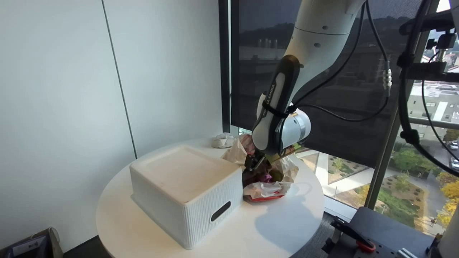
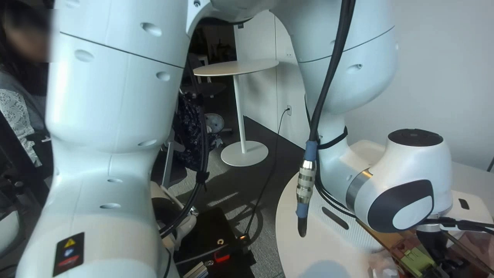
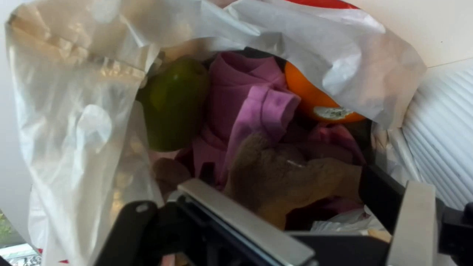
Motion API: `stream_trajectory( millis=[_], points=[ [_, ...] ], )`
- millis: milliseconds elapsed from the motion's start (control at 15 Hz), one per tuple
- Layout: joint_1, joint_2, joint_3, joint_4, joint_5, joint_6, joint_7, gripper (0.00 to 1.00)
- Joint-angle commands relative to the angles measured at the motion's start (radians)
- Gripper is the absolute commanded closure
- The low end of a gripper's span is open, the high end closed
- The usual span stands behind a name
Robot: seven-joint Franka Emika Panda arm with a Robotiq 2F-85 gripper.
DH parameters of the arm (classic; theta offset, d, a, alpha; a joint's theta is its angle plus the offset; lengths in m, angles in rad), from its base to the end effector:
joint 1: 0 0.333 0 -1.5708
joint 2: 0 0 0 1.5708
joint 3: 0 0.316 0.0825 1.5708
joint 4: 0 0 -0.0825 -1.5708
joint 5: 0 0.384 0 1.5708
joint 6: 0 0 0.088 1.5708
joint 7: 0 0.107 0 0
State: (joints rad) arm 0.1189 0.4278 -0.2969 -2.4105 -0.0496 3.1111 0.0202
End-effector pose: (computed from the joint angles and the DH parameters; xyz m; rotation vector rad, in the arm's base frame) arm 0.5075 -0.0934 0.1743 2.9611 -0.1566 0.4138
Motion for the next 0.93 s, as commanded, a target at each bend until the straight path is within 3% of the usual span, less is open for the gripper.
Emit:
stream_trajectory(
  millis=[0, 267, 333, 400, 533, 867],
  points=[
    [-0.026, 0.048, 0.017, 0.053, 0.004, -0.005, 0.022, 0.0],
    [-0.065, 0.119, 0.051, 0.101, 0.016, 0.065, 0.028, 0.0],
    [-0.064, 0.137, 0.044, 0.115, 0.012, 0.084, 0.024, 0.04],
    [-0.071, 0.15, 0.045, 0.128, 0.01, 0.101, 0.015, 0.26],
    [-0.08, 0.159, 0.041, 0.14, 0.008, 0.129, 0.001, 0.31],
    [-0.071, 0.129, -0.019, 0.119, 0.011, 0.12, -0.014, 0.7]
  ],
)
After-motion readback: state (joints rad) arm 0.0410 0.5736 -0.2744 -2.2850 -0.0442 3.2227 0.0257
